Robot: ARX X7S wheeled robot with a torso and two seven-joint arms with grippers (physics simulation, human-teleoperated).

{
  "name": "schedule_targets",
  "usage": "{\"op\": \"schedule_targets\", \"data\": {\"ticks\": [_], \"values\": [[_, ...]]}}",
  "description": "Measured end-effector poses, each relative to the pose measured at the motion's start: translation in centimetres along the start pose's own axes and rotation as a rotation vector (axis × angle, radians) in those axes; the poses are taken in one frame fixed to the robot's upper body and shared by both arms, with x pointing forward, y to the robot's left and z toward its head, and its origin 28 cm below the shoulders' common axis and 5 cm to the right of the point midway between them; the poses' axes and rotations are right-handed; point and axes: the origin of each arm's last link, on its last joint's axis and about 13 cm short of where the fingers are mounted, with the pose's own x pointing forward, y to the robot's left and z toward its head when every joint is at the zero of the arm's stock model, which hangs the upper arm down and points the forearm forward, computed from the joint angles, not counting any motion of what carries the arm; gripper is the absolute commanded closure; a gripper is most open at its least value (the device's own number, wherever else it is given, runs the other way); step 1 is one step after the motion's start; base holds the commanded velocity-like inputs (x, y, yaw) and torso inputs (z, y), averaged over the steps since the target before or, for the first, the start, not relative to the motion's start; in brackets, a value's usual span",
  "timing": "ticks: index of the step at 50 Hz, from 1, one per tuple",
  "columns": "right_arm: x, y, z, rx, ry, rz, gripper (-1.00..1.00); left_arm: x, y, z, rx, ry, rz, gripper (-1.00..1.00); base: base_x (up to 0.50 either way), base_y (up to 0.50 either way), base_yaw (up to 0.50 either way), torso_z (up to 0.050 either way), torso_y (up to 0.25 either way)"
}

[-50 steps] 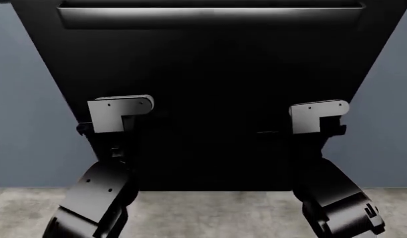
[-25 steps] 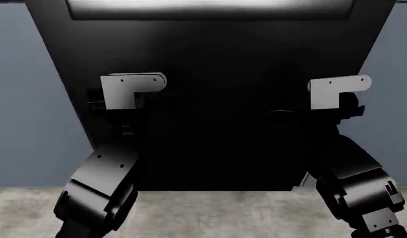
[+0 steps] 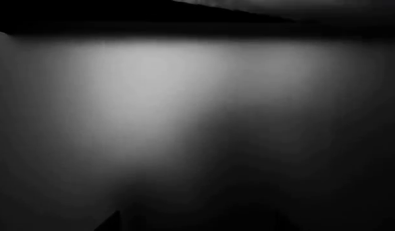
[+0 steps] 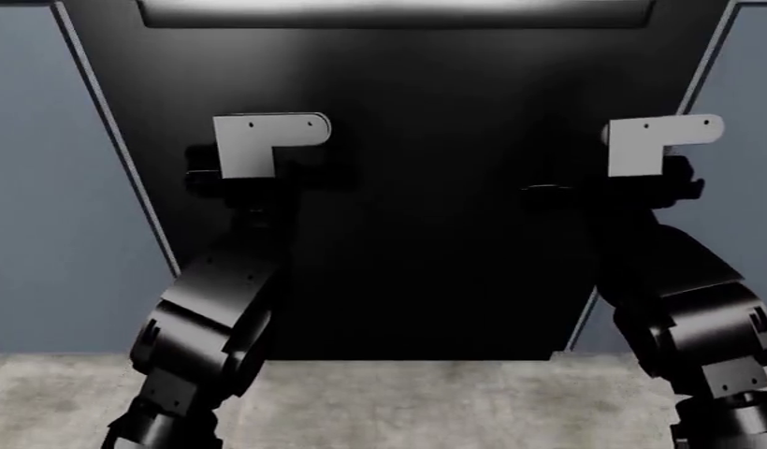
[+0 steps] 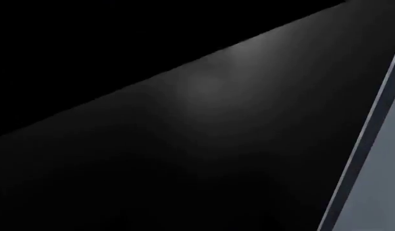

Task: Close the dishwasher door

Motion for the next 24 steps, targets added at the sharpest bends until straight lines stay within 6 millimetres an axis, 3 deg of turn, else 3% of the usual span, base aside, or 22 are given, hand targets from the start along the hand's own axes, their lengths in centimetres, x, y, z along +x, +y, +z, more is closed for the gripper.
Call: {"op": "schedule_targets", "data": {"ticks": [24], "values": [[0.08,0.19,0.23,0.004,0.012,0.028,-1.0,0.88,-0.52,0.93,-0.03,0.022,0.0,-1.0,0.03,0.0,0.01,0.0,0.0]]}}
